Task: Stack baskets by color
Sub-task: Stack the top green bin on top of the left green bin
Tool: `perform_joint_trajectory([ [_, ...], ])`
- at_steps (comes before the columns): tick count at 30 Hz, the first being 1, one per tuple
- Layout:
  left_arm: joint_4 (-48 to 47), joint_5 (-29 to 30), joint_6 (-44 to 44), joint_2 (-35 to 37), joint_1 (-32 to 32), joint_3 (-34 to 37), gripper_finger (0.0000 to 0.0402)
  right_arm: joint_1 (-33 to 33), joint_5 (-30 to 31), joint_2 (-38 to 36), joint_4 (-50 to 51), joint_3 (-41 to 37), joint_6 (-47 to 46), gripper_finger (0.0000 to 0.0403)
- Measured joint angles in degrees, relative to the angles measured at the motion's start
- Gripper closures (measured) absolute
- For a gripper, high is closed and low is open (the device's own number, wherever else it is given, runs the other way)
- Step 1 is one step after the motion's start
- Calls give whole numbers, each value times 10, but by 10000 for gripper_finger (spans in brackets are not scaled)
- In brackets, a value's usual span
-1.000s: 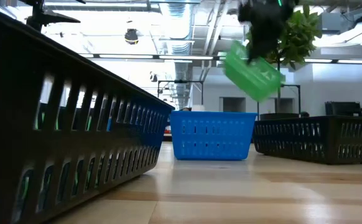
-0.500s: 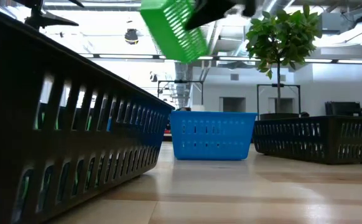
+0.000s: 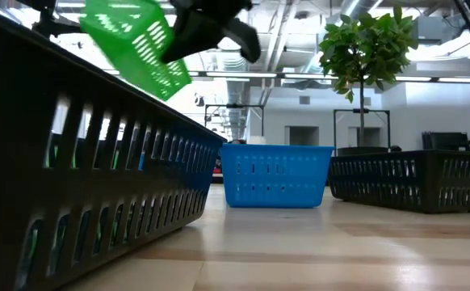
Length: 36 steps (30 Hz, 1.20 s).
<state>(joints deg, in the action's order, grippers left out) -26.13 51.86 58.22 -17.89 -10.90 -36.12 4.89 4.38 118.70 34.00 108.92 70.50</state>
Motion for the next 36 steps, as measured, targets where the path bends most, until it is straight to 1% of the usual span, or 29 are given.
perform_joint_trajectory([
  [2,0,0,1,0,0,0,198,10,0,23,-4,16,25,398],
  [7,-2,0,10,0,0,0,198,27,0,63,1,26,71,397],
  [9,-2,0,14,0,0,0,198,31,2,77,-23,27,80,397],
  [13,-2,-2,24,0,0,0,198,28,31,100,-54,26,96,397],
  [16,-1,-2,29,0,0,0,198,23,37,101,-42,26,119,397],
  [25,1,-2,29,0,0,0,198,12,28,100,-40,27,121,397],
  [30,1,-2,29,0,0,0,198,14,-5,100,-47,27,120,397],
  [36,-1,5,29,0,0,0,198,9,-29,100,-51,27,109,397],
])
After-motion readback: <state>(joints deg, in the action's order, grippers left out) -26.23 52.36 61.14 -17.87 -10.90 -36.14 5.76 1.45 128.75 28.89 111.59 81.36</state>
